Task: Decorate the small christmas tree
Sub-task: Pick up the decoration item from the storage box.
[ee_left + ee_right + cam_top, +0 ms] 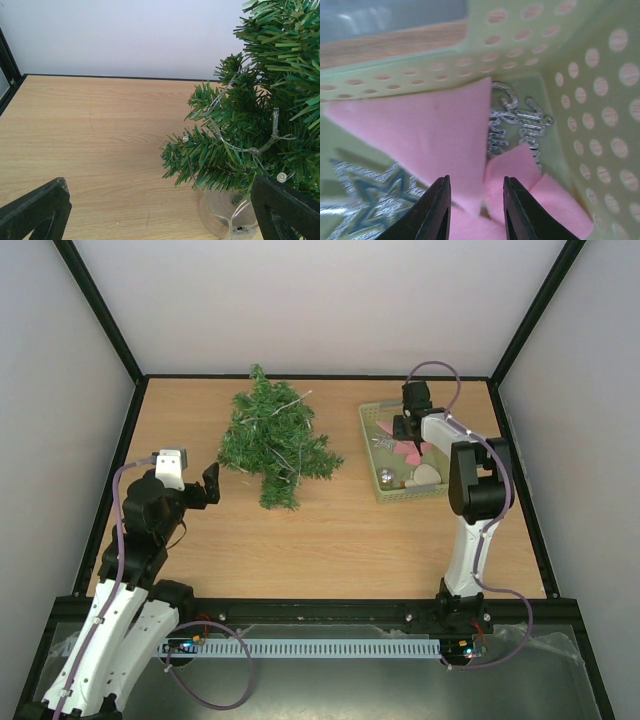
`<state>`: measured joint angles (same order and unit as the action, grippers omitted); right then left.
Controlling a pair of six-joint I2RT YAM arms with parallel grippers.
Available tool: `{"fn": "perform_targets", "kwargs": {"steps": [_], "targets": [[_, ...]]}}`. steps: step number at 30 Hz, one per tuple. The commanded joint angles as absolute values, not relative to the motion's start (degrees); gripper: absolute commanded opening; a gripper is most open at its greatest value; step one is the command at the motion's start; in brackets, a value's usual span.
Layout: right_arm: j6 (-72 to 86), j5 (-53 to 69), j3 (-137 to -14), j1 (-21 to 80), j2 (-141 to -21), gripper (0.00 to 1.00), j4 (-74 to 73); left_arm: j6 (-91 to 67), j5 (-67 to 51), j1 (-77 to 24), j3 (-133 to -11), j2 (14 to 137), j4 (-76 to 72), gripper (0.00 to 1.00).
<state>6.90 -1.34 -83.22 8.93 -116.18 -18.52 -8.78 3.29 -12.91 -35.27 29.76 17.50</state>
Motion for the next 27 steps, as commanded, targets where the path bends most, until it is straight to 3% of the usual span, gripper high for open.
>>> {"fn": "perform_targets", "kwargs": {"steps": [1,22,27], "targets": [[8.59,1.33,-87.03,7.21,-118.78,0.27,-17.5,-8.57,4.13,-13.06,-34.89,29.44,16.48,0.99],[10.34,3.17,-90.44,5.96,-125.63,0.25,-16.79,-8.61,4.39,-13.09,-34.87,29.64,16.46,0.99],[9.86,3.03,-90.44,5.93,-125.63,0.11,-16.61,-8.68,5.07,-13.12,-34.96,29.86,16.58,0.99]]}}
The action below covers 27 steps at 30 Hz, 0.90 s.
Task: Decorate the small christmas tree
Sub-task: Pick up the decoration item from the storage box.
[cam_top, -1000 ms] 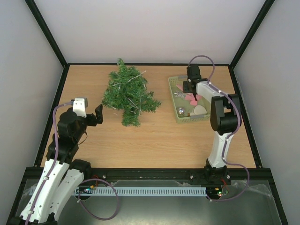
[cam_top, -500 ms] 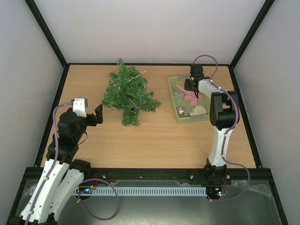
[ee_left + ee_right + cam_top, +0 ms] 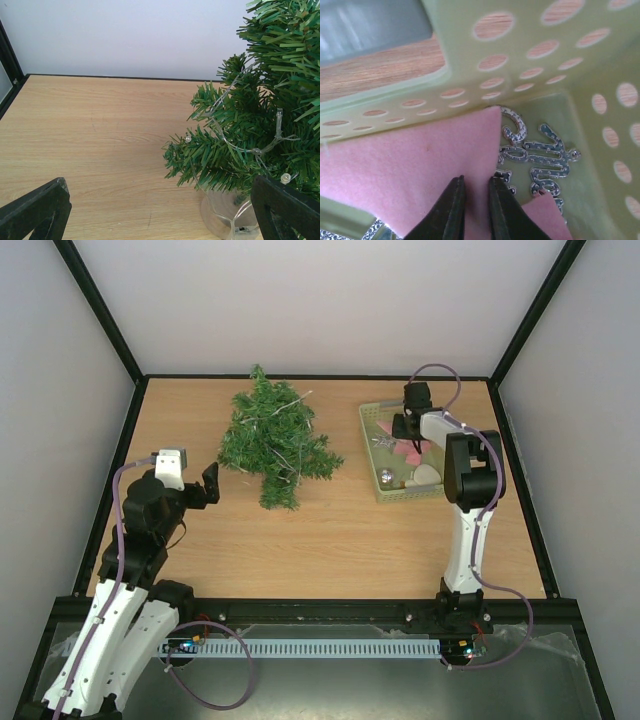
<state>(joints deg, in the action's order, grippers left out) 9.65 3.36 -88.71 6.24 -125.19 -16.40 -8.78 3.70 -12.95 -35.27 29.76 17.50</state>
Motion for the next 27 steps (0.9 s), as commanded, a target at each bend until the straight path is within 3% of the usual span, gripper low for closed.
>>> {"fn": "perform_targets", "kwargs": {"steps": [1,3,10,20,27], "targets": [[9.6,3.15,-90.42,5.92,-125.52,0.08,-16.69,-8.84,5.42,-13.09,-35.02,29.78,16.67,0.99],[9.25,3.25,-91.74,5.97,-125.36,0.02,-17.19,-8.95,5.71,-13.13,-35.06,29.78,16.7,1.0],[8.8,3.24,-91.49,5.98,-120.79,0.02,-19.48,-9.03,5.62,-13.26,-34.98,29.77,16.59,0.99],[9.33,4.76,-82.85,5.94,-107.35,0.02,-21.99,-12.26,14.61,-13.22,-36.18,31.12,18.19,0.99],[10.75,7.38,-76.24,6.31,-96.85,0.02,-24.54,-10.1,7.39,-13.36,-35.2,28.85,17.25,0.99]]}}
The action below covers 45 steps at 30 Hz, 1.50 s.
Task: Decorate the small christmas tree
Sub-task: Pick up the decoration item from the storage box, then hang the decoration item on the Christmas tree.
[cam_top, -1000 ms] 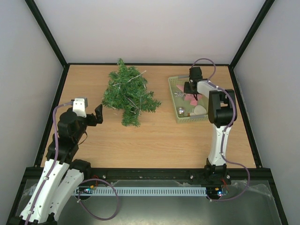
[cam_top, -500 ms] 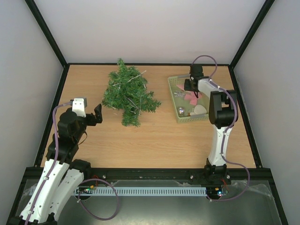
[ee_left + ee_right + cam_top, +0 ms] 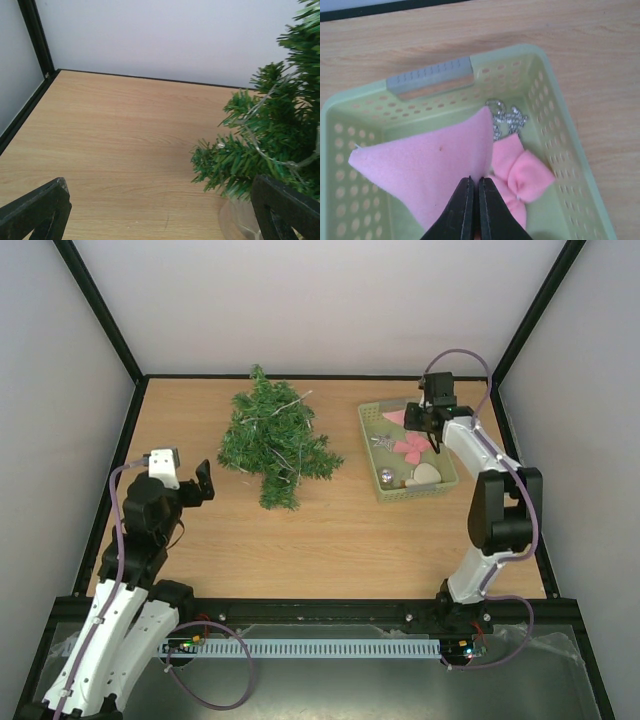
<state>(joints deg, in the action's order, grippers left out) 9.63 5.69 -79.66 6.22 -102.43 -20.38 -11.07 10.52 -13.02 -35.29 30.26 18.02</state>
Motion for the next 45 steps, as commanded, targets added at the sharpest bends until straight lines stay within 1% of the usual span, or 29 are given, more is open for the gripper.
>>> {"fn": "perform_targets", "kwargs": {"steps": [1,4,6,9,11,16,21,27,30,33,40,42,45], "targets": [[11.13,8.09,-75.15,6.35,-94.99,0.02,-24.62,-9.91,6.58,-13.34,-35.24,28.75,17.23,0.99],[12.47,9.93,-71.5,7.01,-87.88,0.02,-24.11,-10.09,4.67,-13.34,-35.47,28.82,17.23,0.99],[13.09,13.49,-69.35,7.49,-83.41,0.02,-23.43,-10.5,2.65,-13.3,-35.84,28.83,17.42,0.99],[13.37,16.19,-68.03,9.67,-77.97,0.02,-24.02,-12.07,-0.71,-13.3,-37.81,28.87,17.96,0.96],[13.83,16.98,-67.9,11.59,-74.28,0.02,-24.67,-13.18,-3.93,-13.29,-39.77,28.87,17.55,0.9],[17.2,24.71,-67.84,16.24,-66.6,0.02,-25.45,-12.76,-14.31,-13.35,-44.33,29.08,12.72,0.76],[23.03,36.27,-65.5,21.7,-61.87,0.02,-25.06,-5.06,-26.61,-13.58,-47.5,31.43,6.75,0.63],[31.14,41.03,-60.9,28.7,-56.85,0.02,-23.57,7.42,-36.65,-15.67,-51.46,34.5,6.56,0.62],[36.55,44.79,-56.43,31.49,-54.92,0.02,-19.44,13.67,-41.28,-17.35,-52.56,35.87,7.0,0.58],[41.57,45.52,-53.11,33.49,-54.07,0.02,-16.25,20.78,-42.13,-19.92,-53.9,37.91,10.21,0.58],[51.33,45.25,-49.8,34.75,-55.1,0.02,-12.69,33.89,-41.49,-30.01,-61.89,45.79,21.42,0.64],[54.13,45.31,-49.52,34.87,-55.51,0.02,-10.99,35.48,-38.24,-34.53,-62.89,47.95,22.58,0.63],[54.8,45.94,-51.02,34.95,-56.84,0.02,-13.15,37.97,-27.91,-45.06,-63.95,50.73,22.21,0.58]]}}
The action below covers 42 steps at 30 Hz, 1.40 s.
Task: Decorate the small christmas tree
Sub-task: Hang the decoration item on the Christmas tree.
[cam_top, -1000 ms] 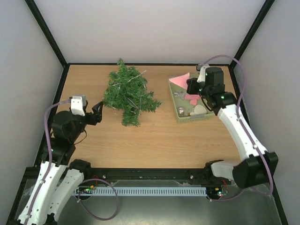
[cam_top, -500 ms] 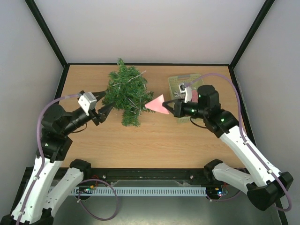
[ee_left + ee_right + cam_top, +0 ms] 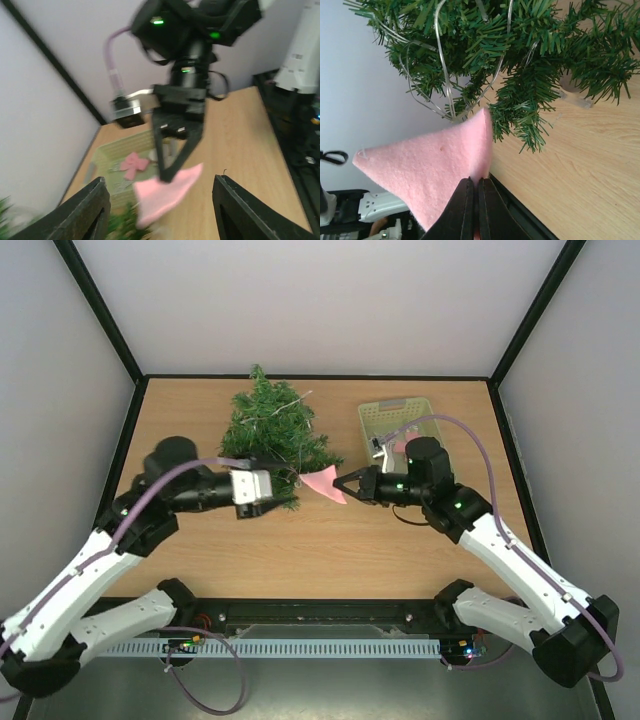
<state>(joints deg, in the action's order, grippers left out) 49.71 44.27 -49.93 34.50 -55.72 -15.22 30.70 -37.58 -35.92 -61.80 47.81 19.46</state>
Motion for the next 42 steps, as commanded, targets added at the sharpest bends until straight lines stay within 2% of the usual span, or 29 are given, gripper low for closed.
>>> {"fn": "perform_targets", "kwargs": {"steps": [1,4,9,14,24,36,42], "targets": [[54.81,46.18,-51.42,34.97,-57.08,0.02,-13.97,39.14,-24.7,-48.11,-64.87,51.69,22.73,0.56],[55.4,46.39,-51.46,34.98,-57.06,0.02,-14.42,42.15,-15.99,-55.42,-68.62,55.75,25.14,0.56],[56.8,46.76,-50.31,34.98,-56.38,0.02,-13.57,45.71,-8.11,-61.12,-74.26,62.58,30.62,0.56],[58.08,47.45,-49.01,34.94,-54.44,0.02,-12.51,47.26,-5.0,-62.9,-76.4,65.94,33.9,0.61],[56.97,47.98,-48.72,34.97,-52.7,0.02,-15.19,48.57,2.77,-64.52,-77.45,68.17,39.19,0.58],[57.56,48.4,-48.33,34.98,-51.1,0.02,-15.42,50.47,6.17,-65.27,-76.32,69.22,38.03,0.38],[57.46,48.3,-47.74,34.98,-50.09,0.02,-15.0,50.42,7.36,-65.3,-75.62,68.49,36.27,0.09]]}}
